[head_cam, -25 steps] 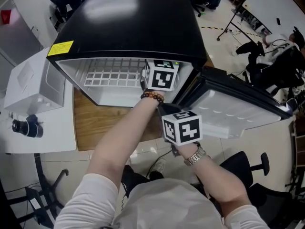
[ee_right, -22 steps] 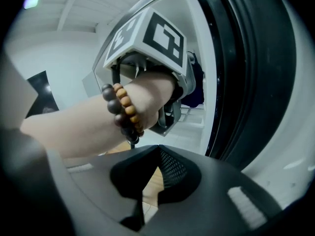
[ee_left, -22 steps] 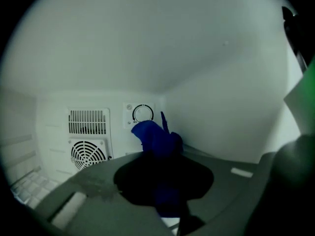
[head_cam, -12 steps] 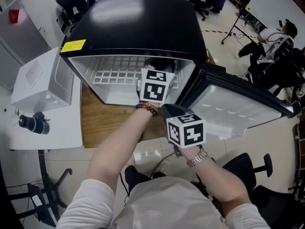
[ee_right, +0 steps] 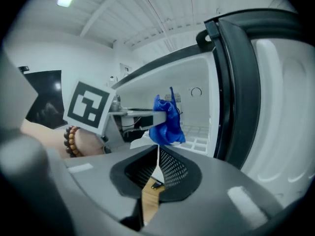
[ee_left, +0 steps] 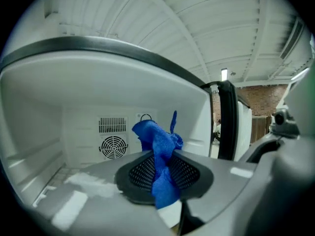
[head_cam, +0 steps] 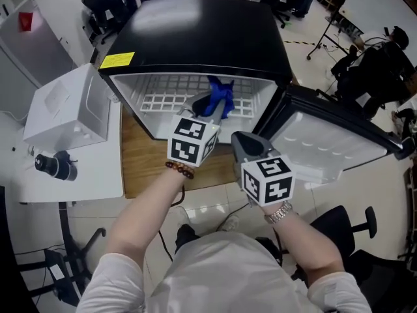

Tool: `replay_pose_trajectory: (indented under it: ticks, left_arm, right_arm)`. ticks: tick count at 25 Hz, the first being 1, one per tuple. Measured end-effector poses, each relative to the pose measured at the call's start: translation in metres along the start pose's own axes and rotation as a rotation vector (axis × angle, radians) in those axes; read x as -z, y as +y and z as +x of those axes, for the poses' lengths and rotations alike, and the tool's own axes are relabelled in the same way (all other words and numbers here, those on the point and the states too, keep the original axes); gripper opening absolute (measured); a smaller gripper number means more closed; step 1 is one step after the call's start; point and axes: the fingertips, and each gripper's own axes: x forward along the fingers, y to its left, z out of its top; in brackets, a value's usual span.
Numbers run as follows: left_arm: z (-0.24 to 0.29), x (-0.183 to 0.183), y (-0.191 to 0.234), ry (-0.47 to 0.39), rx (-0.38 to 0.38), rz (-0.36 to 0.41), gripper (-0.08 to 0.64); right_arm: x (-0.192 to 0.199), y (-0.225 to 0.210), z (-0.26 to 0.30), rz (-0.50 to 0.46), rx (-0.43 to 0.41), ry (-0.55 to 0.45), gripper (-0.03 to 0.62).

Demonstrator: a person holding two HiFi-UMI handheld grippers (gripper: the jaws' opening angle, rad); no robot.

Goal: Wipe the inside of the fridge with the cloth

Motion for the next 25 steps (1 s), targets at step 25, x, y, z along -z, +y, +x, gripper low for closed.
replay_pose_trajectory:
  ticks: [25]
  left_arm:
    - [-0.155,0.074,0.042,0.049,0.357,-0.041,0.072]
  right_arm:
    - [0.014,0.156,0.082,-0.441,-0.484,-0.018,0.221]
